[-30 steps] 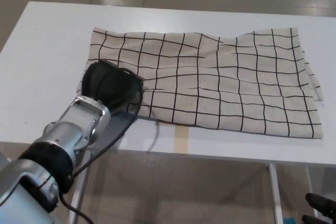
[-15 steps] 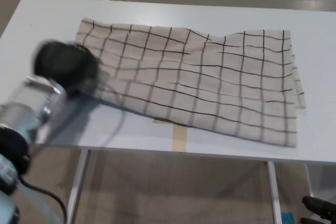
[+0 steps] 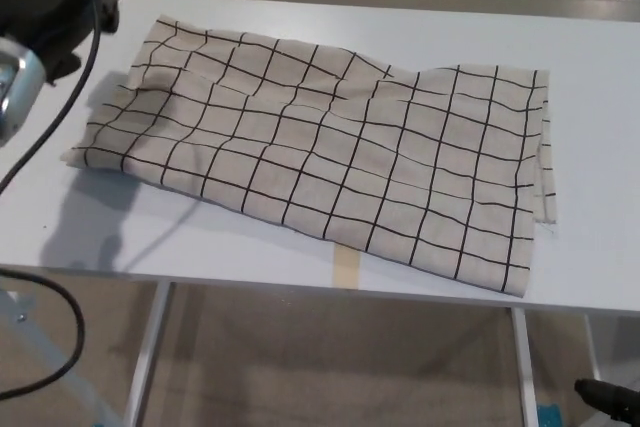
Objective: Use the left hand to fold a white towel with checkered patterns in half.
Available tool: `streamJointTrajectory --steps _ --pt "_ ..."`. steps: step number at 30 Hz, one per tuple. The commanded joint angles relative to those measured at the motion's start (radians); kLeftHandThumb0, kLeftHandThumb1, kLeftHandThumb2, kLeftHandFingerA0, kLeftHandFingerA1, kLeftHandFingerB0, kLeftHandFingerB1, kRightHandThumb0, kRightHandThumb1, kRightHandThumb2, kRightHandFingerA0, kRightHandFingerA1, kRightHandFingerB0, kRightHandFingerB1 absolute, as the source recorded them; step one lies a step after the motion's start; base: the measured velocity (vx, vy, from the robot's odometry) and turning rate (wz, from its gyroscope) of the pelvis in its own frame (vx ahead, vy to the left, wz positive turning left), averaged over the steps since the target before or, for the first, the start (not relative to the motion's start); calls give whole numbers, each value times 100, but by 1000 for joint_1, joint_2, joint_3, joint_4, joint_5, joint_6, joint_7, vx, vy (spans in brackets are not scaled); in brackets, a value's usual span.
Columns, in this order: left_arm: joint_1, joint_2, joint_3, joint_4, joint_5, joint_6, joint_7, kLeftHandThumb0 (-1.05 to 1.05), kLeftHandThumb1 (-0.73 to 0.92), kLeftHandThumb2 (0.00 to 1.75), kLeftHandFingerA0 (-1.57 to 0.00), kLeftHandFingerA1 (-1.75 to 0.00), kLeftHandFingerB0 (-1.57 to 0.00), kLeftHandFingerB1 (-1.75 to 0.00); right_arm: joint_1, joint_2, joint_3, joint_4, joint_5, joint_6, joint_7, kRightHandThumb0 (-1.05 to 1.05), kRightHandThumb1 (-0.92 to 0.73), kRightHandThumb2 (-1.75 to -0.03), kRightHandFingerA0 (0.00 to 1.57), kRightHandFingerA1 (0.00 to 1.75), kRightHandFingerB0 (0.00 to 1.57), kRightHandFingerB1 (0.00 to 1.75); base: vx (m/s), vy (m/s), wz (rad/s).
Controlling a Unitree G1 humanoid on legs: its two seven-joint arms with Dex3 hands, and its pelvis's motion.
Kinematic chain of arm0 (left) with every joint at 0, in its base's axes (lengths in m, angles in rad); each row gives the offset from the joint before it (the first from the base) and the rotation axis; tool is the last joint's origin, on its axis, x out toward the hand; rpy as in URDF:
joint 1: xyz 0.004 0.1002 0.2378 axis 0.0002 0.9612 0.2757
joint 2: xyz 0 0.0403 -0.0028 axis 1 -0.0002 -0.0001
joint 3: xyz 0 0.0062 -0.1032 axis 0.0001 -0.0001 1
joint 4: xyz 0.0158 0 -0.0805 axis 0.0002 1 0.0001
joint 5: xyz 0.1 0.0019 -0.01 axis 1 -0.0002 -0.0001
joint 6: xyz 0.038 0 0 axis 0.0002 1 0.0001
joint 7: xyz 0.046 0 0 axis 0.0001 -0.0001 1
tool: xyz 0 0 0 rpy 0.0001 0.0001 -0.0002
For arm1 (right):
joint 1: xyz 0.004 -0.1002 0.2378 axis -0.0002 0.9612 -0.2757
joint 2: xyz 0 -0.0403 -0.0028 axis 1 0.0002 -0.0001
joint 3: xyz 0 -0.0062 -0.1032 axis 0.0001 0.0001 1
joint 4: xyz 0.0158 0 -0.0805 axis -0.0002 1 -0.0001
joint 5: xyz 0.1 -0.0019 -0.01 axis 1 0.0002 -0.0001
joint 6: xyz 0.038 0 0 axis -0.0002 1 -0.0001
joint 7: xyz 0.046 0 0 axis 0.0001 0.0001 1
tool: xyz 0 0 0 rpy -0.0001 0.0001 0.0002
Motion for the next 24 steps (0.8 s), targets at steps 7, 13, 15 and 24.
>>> streamJointTrajectory --steps 7,13,15,24 --pt "-55 -71 -65 -137 60 -28 -32 -26 53 58 -78 -148 -81 -48 38 14 4 -64 -2 86 -12 -34 -67 -60 82 69 76 53 0 0 0" --pt "-22 -87 -82 -210 91 -62 49 -32 51 56 -83 -141 -80 -46 33 12 0 -77 1 89 -10 -33 -67 -60 81 68 76 53 0 0 0" --pt "-16 -88 -81 -215 86 -77 51 -26 53 57 -90 -117 -79 -46 29 11 -1 -72 7 81 -5 -32 -67 -60 80 68 76 53 0 0 0" --pt "88 -85 -70 -327 -31 64 -553 -88 49 57 0 0 0 -1 32 -3 -2 -43 -9 49 -4 -33 -66 -60 82 68 76 53 0 0 0"
